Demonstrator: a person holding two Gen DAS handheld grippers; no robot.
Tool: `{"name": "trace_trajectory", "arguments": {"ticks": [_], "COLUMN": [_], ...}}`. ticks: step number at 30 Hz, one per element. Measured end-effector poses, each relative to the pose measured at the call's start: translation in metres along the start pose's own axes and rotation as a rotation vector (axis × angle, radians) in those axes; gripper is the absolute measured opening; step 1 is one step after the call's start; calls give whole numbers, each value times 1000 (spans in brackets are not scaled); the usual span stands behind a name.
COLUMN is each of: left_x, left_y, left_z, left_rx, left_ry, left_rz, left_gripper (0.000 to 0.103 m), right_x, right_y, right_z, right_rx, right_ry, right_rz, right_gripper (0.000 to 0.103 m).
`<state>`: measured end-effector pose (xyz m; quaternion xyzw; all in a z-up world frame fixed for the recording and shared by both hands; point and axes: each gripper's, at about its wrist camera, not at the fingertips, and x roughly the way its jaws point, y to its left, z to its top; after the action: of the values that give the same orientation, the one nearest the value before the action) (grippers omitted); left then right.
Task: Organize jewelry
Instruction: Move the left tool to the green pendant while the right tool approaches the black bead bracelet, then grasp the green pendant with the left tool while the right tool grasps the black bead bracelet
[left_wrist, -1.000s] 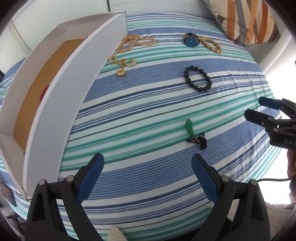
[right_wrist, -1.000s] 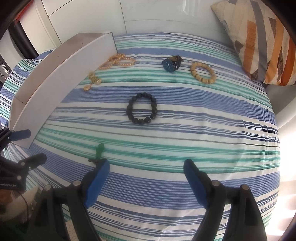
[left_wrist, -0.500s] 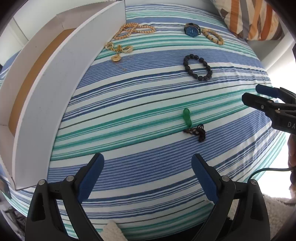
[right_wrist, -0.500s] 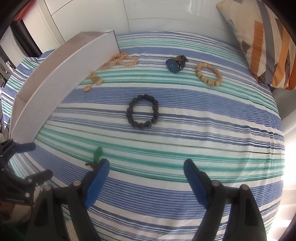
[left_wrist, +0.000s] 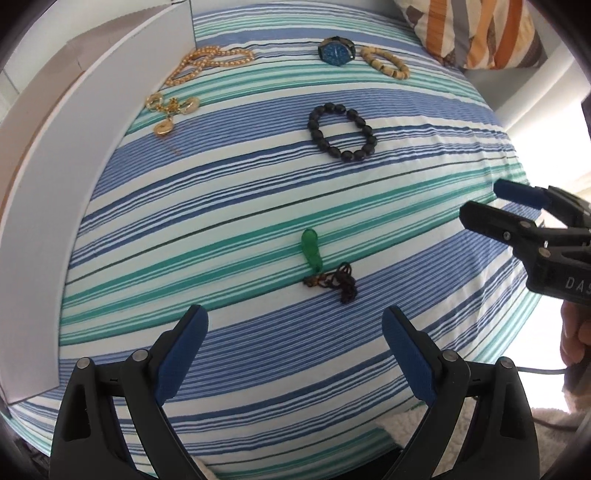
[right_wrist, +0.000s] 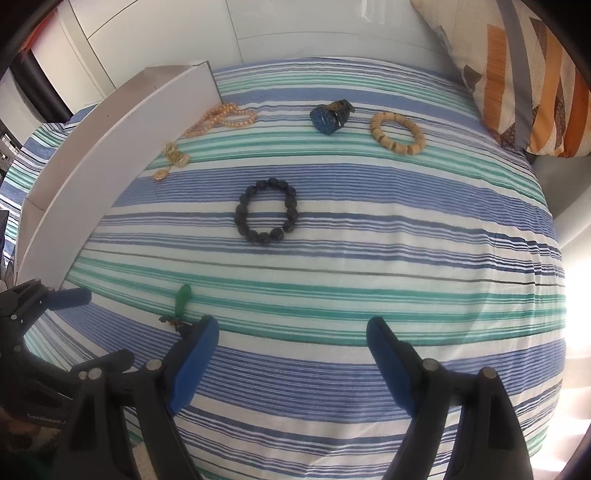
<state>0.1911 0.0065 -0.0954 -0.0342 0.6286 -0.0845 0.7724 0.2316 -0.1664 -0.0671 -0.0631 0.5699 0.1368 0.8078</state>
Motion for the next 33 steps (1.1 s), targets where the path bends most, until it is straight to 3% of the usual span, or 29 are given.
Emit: {"name": "trace_trajectory", "arguments": {"ticks": [5, 10, 17, 19, 20, 21, 22, 23, 27, 31, 33], "left_x": [7, 25, 66, 64, 61, 59, 57, 55, 46, 38, 36], "left_y": [30, 2, -38, -41, -41, -40, -38, -35, -5, 34, 54], "left_z": [4, 8, 14, 12, 12, 11, 12, 12, 12, 8, 8], "left_rx": [-157, -54, 89, 103, 107, 115, 128, 133, 80, -3, -59], "left_ry": [-14, 18, 6, -22, -36, -50, -61, -64, -52, -41, -37], "left_rz": [-85, -61, 183, 180, 185, 188, 194, 199, 159, 144, 130], "left_gripper": [95, 95, 91, 83, 72, 51, 39, 15, 11, 10, 9], "right_x": [-12, -11, -7, -8, -8, -8, -7, -5, 6, 28, 39], "right_y": [-11, -21, -17, -16, -15, -14, -12, -9, 7, 35, 49], "right_z": [-5, -10, -10, -8, -6, -4, -1, 2, 15, 36, 49], "right_rx": [24, 62, 57, 48, 38, 26, 8, -11, -97, -238, -303], "right_ry": [-30, -30, -25, -30, -33, -35, -35, -37, -36, -25, -37], "right_rz": [-21, -25, -15, -13, -13, -13, -8, 8, 118, 163, 180], "right_gripper": [84, 84, 84, 84, 84, 84, 84, 84, 84, 83, 71]}}
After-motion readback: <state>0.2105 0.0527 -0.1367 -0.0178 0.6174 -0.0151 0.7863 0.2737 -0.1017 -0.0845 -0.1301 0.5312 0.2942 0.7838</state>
